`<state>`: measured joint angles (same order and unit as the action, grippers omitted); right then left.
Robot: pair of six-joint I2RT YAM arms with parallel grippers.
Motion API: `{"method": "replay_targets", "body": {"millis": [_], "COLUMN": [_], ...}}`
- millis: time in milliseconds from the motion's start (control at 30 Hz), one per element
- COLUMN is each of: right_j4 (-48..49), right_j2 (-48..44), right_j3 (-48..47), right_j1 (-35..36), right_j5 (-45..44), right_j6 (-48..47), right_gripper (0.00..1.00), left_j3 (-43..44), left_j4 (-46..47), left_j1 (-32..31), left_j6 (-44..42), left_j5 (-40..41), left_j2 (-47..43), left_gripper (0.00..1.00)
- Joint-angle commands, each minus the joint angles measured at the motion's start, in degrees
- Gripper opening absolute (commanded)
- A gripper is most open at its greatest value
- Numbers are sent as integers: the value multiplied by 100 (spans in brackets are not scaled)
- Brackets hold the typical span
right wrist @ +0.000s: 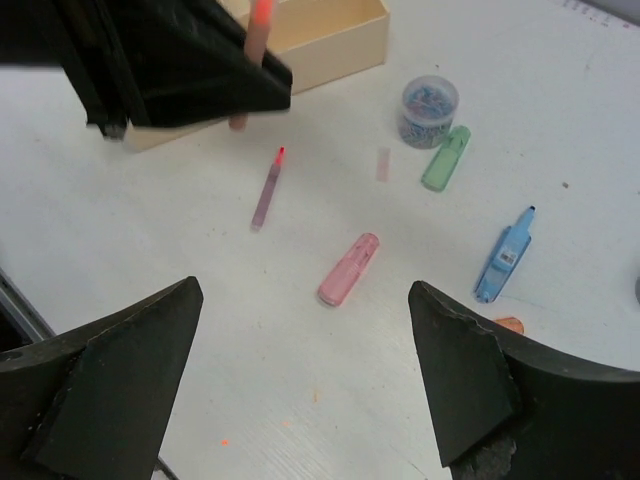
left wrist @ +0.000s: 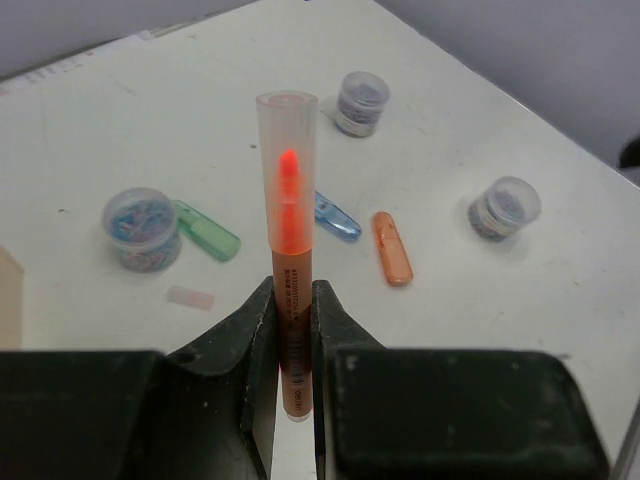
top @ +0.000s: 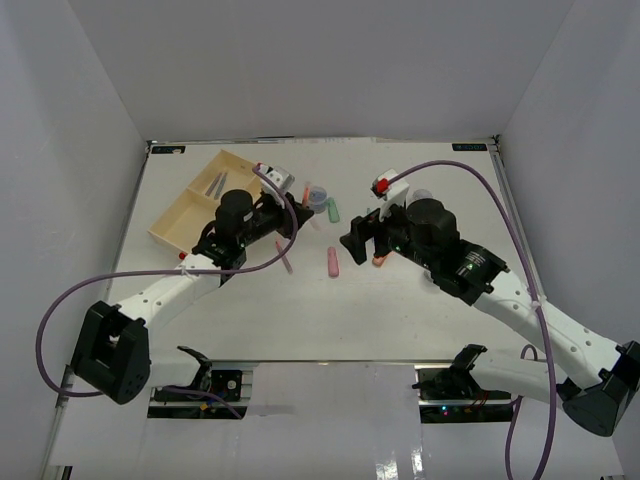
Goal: Sort the stationery into containers
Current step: Place the pen in the storage box.
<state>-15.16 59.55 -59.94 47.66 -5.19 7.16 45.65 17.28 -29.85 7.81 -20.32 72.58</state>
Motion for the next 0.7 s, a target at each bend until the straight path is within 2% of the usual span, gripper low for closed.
{"method": "replay_targets", "body": {"millis": [0, 100, 233, 333, 400, 500, 667], "right_j4": [39, 39, 65, 66, 92, 101, 101], "right_j2": [-232, -400, -497, -462, -409, -313, -172], "right_j3": [350, 597, 852, 1062, 1169, 1283, 1292], "right_j1": [-11, -20, -46, -55, -55, -64, -73], "right_j5": [-246, -307, -151, 61, 106, 220, 361], "right_j6": [-241, -337, -320, -215, -171, -153, -276], "right_gripper": [90, 90, 90, 90, 90, 90, 90], "left_j3": [575, 979, 1945, 2569, 2887, 3379, 4248], "left_j4": [-488, -1188, -2043, -2553, -2912, -3168, -3467], "left_j1": [338, 690, 1182, 1761, 1903, 2079, 2527], "left_j6": [-280, -595, -929, -826, -913, -1343, -1773], "left_j5": [415, 361, 616, 713, 748, 1125, 1179], "left_j2": [160, 528, 1117, 1592, 1996, 2453, 3174], "left_gripper": [0, 0, 0, 0, 0, 0, 1]}}
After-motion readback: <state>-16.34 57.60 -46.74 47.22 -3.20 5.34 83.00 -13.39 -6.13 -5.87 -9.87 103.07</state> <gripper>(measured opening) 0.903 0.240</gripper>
